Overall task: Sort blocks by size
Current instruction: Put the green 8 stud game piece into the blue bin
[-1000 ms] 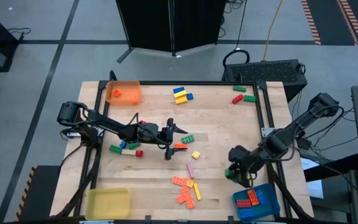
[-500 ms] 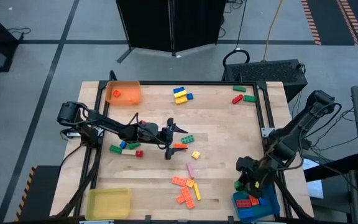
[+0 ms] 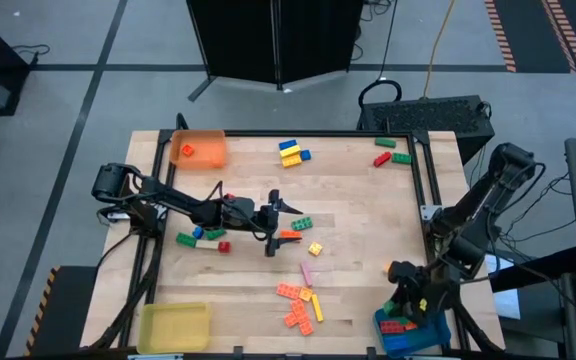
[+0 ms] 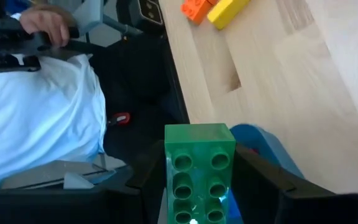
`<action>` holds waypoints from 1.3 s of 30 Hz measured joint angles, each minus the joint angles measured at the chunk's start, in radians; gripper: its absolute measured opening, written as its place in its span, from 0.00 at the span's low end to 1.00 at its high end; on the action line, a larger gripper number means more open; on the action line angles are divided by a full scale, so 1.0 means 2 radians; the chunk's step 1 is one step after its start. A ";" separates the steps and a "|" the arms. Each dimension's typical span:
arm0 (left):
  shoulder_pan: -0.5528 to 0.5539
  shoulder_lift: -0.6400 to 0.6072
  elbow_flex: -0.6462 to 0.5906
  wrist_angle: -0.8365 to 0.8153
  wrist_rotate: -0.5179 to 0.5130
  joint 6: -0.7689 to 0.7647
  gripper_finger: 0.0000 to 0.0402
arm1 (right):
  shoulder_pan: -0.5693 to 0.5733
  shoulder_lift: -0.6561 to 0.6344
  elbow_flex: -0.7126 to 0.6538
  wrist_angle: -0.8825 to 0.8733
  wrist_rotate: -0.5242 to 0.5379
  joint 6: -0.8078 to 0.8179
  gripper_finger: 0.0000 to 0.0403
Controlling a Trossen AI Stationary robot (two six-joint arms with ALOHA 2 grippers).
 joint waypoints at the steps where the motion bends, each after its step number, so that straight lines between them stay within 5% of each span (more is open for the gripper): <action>1: 0.000 0.000 0.000 0.000 0.000 0.000 0.85 | 0.005 0.005 0.000 0.001 0.000 0.005 0.38; 18: 0.000 0.000 0.000 0.002 0.000 0.000 0.85 | 0.040 0.095 0.000 0.043 -0.018 0.118 0.39; 39: 0.000 0.000 0.000 0.002 0.000 0.000 0.85 | 0.040 0.098 0.000 0.004 -0.031 0.160 0.41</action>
